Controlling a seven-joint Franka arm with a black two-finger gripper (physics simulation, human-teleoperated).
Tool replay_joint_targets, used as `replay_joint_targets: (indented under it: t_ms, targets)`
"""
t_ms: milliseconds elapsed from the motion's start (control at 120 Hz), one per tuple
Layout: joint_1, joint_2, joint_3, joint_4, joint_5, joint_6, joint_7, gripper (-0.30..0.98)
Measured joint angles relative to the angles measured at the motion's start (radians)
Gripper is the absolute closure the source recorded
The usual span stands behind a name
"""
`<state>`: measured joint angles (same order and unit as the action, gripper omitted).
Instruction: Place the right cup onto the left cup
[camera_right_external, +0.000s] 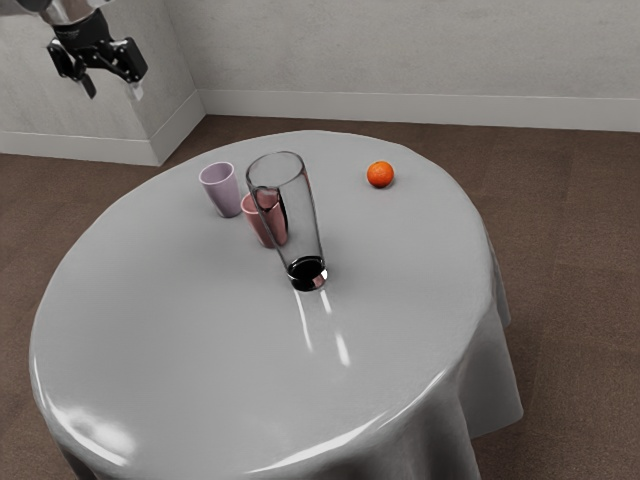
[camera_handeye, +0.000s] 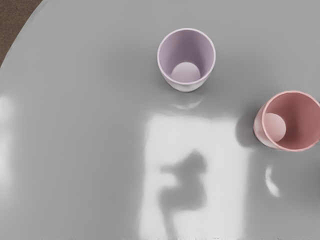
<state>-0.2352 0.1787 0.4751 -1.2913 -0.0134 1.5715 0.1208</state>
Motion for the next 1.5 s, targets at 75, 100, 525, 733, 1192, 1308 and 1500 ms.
replay_joint_targets:
  t_ms: [75, 100, 525, 733, 1192, 1308, 1500]
  targets:
    - [-0.004, -0.001, 0.003, -0.001, 0.001, -0.022, 0.009, 0.02]
    - [-0.002, 0.0, 0.001, -0.002, 0.001, -0.028, 0.013, 0.02]
    - [-0.074, -0.037, -0.07, -0.331, -0.021, 0.151, -0.27, 0.02]
    - [-0.101, -0.096, -0.088, -0.49, -0.023, 0.226, -0.463, 0.02]
    - [-0.105, 0.196, -0.149, -0.235, -0.034, 0.311, -0.698, 0.04]
    - [-0.103, 0.25, -0.165, -0.208, -0.06, 0.318, -0.732, 0.05]
    - [-0.098, 0.283, -0.166, -0.206, -0.086, 0.324, -0.769, 0.05]
